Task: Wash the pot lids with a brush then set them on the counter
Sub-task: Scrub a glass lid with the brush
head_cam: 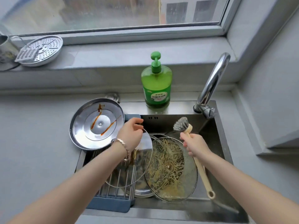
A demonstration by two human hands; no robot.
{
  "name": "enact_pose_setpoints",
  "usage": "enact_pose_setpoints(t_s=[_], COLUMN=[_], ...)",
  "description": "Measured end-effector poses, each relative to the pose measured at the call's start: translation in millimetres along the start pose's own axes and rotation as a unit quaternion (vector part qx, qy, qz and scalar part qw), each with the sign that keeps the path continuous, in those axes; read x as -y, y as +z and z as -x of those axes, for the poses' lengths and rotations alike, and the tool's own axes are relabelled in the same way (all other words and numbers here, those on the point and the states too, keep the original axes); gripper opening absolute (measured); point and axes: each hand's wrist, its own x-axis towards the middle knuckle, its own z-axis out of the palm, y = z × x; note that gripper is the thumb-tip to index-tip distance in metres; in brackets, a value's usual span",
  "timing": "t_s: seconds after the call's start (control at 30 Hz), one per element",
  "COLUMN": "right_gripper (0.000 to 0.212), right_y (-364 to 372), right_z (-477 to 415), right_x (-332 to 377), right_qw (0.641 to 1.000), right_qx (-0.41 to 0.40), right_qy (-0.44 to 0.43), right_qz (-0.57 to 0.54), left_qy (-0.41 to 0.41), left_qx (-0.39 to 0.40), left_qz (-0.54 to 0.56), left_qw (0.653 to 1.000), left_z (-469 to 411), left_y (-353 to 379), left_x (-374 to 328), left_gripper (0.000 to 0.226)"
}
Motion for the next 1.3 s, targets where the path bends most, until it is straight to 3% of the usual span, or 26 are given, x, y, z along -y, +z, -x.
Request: enact_pose_setpoints(t_s=[0.07,0.17,0.27,0.33,0.5,0.93,1.17,1.3], right_gripper=[0.036,0.054,0.056,0.055,0.055,0.054,0.055,0.055], right_y=[0.0,4.3,12.0,17.2,28.8,40.2,32.5,32.9], right_z=[0.6,-7.5,-14.5,-16.4,-28.0,-49.0,-44.3,-45.6], right_x=[33.7,76.0,105.6,119.5,139.6,150.2,142.6,142.7], right_qw=[0.993,0.983,0.97,0.964,0.962,0.961,0.966,0.969], right_qx=[0.052,0.075,0.097,0.109,0.127,0.143,0.135,0.141], right_qy=[0.019,-0.011,-0.027,-0.027,-0.014,-0.016,-0.031,-0.036], right_qz=[-0.104,-0.167,-0.222,-0.243,-0.241,-0.235,-0.217,-0.2], left_qy=[0.108,0.227,0.274,0.298,0.259,0.274,0.229,0.239], left_qx=[-0.053,-0.093,-0.119,-0.095,0.036,-0.008,0.048,0.02], left_qz=[-0.065,-0.123,-0.185,-0.239,-0.384,-0.368,-0.376,-0.353], left_qw=[0.991,0.962,0.936,0.919,0.886,0.888,0.897,0.904], left_z=[-21.6,-59.7,-94.7,-114.3,-155.7,-177.6,-173.1,-173.8], left_y=[-15.5,-32.4,-38.1,-36.6,-24.2,-10.3,-20.4,-18.9], left_x=[-35.6,-93.5,-141.0,-161.9,-169.5,-148.2,-168.8,-158.9], left_gripper=[0.04,0.039,0.037,0.038,0.039,0.033,0.037,0.026])
